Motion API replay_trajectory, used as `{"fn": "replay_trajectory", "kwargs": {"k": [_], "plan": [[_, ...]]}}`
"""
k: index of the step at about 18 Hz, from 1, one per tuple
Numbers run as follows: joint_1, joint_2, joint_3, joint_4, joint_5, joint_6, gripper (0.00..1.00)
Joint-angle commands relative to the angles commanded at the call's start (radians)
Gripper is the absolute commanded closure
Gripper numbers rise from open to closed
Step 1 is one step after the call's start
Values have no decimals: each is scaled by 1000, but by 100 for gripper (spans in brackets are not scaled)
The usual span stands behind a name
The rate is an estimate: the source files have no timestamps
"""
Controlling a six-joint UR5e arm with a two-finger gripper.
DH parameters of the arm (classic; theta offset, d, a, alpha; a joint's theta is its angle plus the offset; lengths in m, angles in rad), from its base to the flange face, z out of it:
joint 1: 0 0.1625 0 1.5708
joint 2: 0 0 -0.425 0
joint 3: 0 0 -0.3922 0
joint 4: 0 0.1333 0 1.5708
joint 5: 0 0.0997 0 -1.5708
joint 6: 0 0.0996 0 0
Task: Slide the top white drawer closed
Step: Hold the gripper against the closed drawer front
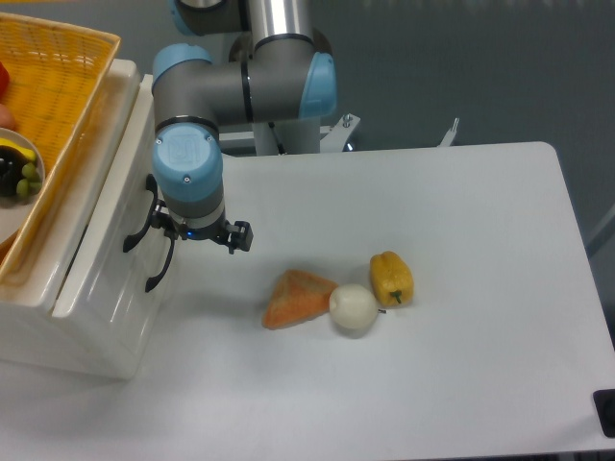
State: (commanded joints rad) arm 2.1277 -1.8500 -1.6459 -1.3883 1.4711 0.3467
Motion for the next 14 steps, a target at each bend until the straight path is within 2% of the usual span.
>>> {"fn": "replay_trajectory", "kwargs": {"k": [14], "plan": [[-3,8,0,0,5,2,0]]}}
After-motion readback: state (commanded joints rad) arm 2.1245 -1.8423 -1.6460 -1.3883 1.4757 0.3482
